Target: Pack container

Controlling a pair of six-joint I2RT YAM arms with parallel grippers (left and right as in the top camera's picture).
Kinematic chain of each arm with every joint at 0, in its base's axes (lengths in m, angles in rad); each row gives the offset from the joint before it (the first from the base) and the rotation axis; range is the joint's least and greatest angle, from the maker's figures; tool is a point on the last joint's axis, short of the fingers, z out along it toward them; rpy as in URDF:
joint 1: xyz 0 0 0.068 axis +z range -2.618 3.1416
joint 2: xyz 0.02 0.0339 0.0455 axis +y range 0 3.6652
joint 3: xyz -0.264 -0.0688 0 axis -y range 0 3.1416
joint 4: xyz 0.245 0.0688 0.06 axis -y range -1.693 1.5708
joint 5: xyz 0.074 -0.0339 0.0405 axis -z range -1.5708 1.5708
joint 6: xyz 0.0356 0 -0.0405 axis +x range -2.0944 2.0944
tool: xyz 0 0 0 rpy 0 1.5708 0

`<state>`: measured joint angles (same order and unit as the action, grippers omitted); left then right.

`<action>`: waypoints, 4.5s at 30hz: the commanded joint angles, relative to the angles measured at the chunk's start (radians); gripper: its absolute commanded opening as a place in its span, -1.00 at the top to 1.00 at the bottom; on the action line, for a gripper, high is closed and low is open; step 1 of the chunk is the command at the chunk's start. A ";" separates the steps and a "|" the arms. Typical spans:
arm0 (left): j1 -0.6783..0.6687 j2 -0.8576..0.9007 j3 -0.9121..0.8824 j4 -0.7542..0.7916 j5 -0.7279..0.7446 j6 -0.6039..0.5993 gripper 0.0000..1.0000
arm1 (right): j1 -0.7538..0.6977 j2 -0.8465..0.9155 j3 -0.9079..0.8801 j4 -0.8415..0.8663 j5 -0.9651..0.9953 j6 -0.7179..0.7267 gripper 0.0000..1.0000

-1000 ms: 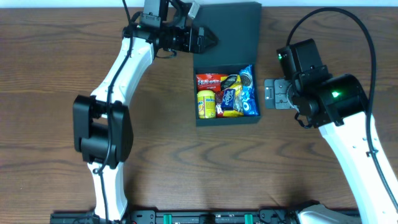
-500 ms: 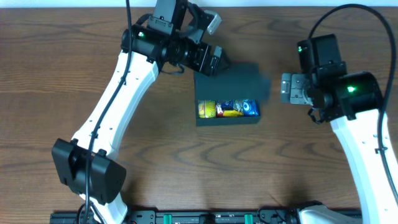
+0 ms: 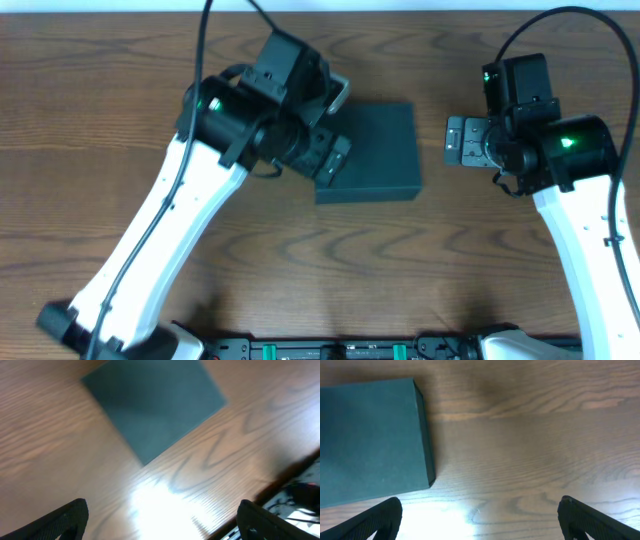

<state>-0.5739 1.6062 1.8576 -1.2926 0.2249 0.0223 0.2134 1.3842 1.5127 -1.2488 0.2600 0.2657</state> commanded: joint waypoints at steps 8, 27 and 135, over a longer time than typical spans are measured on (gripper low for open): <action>-0.001 -0.008 -0.473 0.435 -0.168 -0.140 -0.90 | -0.003 -0.005 -0.335 0.228 -0.100 -0.013 -0.98; -0.003 0.211 -0.523 0.547 -0.119 -0.206 -0.90 | -0.003 0.027 -0.432 0.323 -0.160 -0.006 -0.98; 0.234 0.235 -0.520 0.608 -0.154 -0.233 -0.91 | 0.080 0.359 -0.417 0.740 -0.294 0.049 -0.98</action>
<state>-0.3225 1.8717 1.3312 -0.6823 0.0200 -0.2058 0.2401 1.7622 1.0779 -0.5190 0.0540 0.2783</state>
